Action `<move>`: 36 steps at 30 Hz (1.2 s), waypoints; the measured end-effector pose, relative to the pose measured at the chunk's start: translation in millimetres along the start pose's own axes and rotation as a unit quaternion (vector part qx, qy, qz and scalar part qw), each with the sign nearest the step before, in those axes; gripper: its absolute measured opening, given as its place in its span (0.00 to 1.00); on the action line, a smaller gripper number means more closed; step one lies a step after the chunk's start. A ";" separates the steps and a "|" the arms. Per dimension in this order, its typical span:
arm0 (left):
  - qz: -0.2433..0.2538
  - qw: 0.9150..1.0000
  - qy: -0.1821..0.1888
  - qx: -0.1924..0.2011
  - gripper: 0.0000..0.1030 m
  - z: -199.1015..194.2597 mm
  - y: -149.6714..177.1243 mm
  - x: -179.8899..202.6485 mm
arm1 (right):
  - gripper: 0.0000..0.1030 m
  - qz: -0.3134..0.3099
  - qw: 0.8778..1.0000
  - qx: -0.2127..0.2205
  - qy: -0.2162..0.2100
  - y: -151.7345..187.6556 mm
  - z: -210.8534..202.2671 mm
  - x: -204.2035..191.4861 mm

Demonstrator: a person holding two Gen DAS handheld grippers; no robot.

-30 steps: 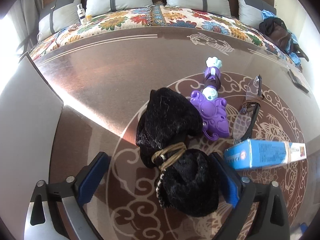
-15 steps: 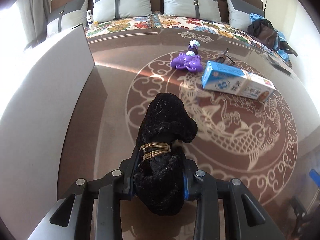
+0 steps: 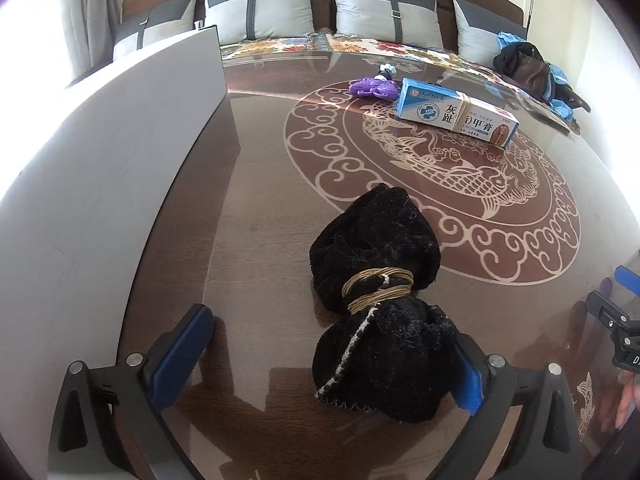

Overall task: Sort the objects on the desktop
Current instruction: 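Lift the black velvet pouch off the table with the left gripper, then hold the black velvet pouch in the left gripper above the table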

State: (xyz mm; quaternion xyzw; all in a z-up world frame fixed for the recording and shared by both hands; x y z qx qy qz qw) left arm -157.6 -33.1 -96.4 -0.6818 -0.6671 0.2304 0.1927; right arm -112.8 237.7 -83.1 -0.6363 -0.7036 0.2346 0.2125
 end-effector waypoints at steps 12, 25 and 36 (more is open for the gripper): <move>-0.001 1.000 0.001 0.002 1.00 0.0 0.9 -0.6 | 1.00 0.003 1.000 -0.001 -0.002 0.7 0.0 -0.5; -0.001 1.000 -0.001 0.002 1.00 -0.8 1.4 -0.3 | 1.00 0.004 1.000 0.000 -0.001 0.5 -0.5 0.7; -0.001 1.000 -0.001 0.002 1.00 -0.9 1.6 -0.9 | 1.00 0.004 1.000 0.000 -0.001 0.7 -0.9 0.9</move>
Point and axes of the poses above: each gripper's, at about its wrist camera, not at the fingertips, and z roughly the way its jaws point, x to its right, y to its underside, the point moved 3 cm from there along z, roughly the way its jaws point, and after that the axes turned 4 degrees about -y, right-handed, at the moved point
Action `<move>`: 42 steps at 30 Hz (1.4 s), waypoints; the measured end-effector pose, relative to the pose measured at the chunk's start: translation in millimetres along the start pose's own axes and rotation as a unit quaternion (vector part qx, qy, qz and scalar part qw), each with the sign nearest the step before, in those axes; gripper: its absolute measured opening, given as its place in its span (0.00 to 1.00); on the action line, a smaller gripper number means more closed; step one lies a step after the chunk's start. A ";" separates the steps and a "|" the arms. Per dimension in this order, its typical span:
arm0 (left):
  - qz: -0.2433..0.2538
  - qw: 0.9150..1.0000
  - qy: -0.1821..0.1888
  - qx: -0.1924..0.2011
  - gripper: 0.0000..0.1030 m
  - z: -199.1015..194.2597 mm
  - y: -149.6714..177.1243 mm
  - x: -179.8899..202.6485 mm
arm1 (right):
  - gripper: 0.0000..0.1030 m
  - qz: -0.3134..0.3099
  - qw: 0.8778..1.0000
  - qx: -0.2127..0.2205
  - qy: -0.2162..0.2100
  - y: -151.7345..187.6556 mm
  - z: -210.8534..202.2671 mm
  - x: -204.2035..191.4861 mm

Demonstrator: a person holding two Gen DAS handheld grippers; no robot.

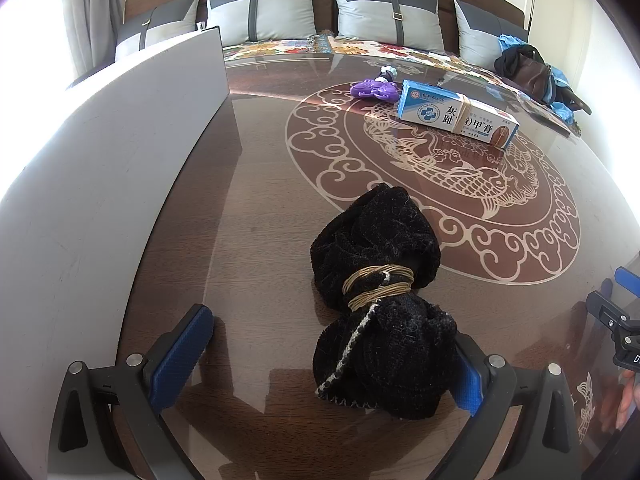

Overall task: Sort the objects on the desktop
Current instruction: 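Hold the black velvet pouch in the left gripper above the table, then lower the right gripper onto the blue ointment box and close it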

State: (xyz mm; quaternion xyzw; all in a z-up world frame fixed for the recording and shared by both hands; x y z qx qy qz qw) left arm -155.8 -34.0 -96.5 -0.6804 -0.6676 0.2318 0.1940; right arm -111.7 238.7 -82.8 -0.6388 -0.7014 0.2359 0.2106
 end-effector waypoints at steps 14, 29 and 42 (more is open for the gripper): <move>0.000 1.000 0.000 0.000 1.00 -0.5 0.1 0.0 | 1.00 0.000 1.000 0.000 0.000 0.1 -0.3 -0.1; 0.000 1.000 0.000 0.000 1.00 -0.6 0.2 0.0 | 1.00 0.000 1.000 0.000 0.000 0.2 -0.4 -0.1; 0.000 1.000 0.001 0.000 1.00 -0.1 0.3 -0.2 | 1.00 0.010 1.000 -0.007 -0.016 -0.9 1.3 5.1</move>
Point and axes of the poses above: each gripper's, at about its wrist camera, not at the fingertips, and z roughly the way its jaws point, x to its right, y to its underside, the point moved 3 cm from there along z, roughly the way its jaws point, and after that the axes turned 4 degrees about -y, right-handed, at the moved point
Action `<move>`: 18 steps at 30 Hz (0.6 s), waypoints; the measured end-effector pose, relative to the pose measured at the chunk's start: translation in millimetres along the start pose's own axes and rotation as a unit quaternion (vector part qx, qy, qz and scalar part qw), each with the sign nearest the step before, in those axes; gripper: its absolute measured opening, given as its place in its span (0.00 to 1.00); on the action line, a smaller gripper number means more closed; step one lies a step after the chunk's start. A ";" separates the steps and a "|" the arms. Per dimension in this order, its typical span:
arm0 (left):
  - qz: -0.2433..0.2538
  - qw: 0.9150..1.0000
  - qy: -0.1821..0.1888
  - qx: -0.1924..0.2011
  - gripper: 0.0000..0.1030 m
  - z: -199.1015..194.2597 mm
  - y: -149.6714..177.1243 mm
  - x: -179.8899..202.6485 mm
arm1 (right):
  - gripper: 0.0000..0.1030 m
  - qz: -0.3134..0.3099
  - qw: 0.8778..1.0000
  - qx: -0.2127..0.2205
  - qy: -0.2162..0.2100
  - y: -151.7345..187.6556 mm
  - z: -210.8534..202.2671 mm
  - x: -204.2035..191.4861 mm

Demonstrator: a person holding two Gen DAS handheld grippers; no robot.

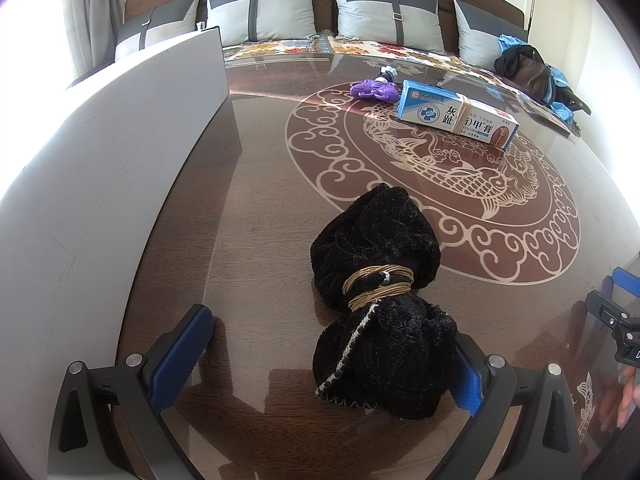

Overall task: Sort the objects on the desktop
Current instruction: 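Lower the right gripper onto the blue ointment box and close it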

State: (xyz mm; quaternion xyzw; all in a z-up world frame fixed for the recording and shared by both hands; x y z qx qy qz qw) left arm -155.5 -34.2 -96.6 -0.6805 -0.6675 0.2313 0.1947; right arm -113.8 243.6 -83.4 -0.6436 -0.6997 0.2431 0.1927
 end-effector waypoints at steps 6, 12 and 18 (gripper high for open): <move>0.000 1.000 0.001 0.000 1.00 -0.8 -0.6 0.5 | 1.00 -0.095 0.995 -0.035 -0.018 -53.6 26.9 -15.6; 0.000 1.000 0.000 0.000 1.00 -0.9 -0.5 0.4 | 1.00 -0.214 0.976 -0.004 -0.034 -159.3 59.6 -61.9; -0.001 1.000 0.001 0.000 1.00 -0.9 -0.5 0.3 | 0.88 -0.304 0.944 -0.108 -0.062 -184.0 121.9 -106.2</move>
Point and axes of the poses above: each gripper's, at about its wrist camera, not at the fingertips, and z roughly the way its jaws point, x to its right, y to its underside, the point moved 3 cm from there along z, roughly the way its jaws point, and after that the axes turned 4 degrees about -y, right-handed, at the moved point
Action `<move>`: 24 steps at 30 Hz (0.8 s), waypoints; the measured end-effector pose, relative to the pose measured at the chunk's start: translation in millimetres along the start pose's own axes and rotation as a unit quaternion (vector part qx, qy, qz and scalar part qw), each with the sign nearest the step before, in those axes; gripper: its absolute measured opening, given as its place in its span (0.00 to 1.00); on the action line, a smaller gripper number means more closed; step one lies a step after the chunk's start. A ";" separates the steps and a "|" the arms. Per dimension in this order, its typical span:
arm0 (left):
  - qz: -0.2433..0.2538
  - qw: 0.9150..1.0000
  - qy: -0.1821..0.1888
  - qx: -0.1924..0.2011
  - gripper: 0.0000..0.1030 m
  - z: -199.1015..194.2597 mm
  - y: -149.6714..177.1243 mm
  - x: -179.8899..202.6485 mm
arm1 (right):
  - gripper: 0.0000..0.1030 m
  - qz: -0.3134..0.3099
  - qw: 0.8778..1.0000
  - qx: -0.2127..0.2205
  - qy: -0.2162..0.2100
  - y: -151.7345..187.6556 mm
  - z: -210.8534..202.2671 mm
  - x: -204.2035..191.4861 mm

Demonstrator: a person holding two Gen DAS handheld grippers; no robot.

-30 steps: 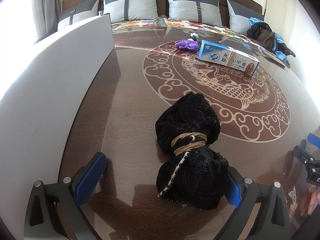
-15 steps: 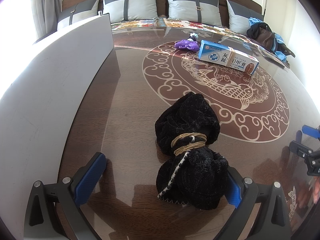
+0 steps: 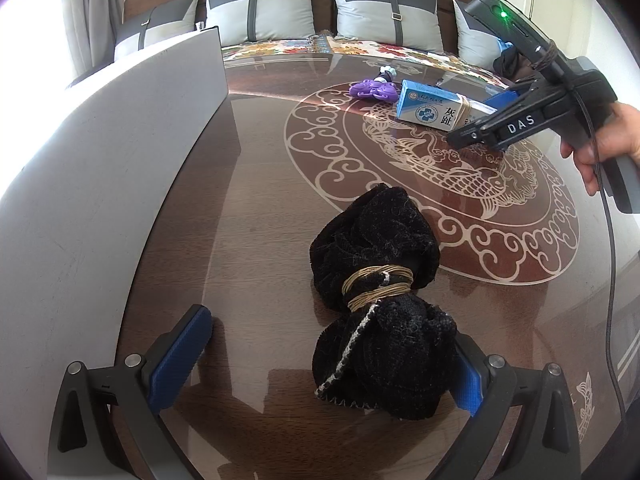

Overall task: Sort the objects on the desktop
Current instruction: 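Lower the right gripper onto the blue ointment box and close it, then lift the blue ointment box off the table with the right gripper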

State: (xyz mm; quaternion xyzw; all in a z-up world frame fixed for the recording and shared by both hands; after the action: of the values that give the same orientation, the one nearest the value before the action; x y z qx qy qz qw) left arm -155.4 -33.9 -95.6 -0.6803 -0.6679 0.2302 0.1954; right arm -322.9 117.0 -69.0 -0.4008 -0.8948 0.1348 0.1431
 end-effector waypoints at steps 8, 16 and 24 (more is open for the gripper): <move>0.000 1.000 0.000 0.000 1.00 -0.3 -0.3 0.7 | 0.27 0.224 0.954 0.003 -0.198 21.0 0.7 36.2; -0.001 1.000 0.000 0.000 1.00 -0.5 -0.2 0.9 | 0.32 0.443 0.844 0.041 -0.299 149.8 -24.2 62.5; 0.000 1.000 -0.001 0.000 1.00 -0.6 0.2 1.4 | 0.80 0.397 0.897 0.036 -0.190 153.3 -56.0 51.9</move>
State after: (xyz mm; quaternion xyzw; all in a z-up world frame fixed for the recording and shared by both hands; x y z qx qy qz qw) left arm -154.9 -32.4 -95.2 -0.6802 -0.6679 0.2306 0.1950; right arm -231.6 261.8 -64.2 -0.6840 -0.6663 0.2860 -0.0803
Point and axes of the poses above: each gripper's, at about its wrist camera, not at the fingertips, and z roughly the way its jaws point, x to its right, y to its underside, the point moved 3 cm from there along z, roughly the way its jaws point, and after that the axes turned 4 degrees about -y, right-handed, at the moved point
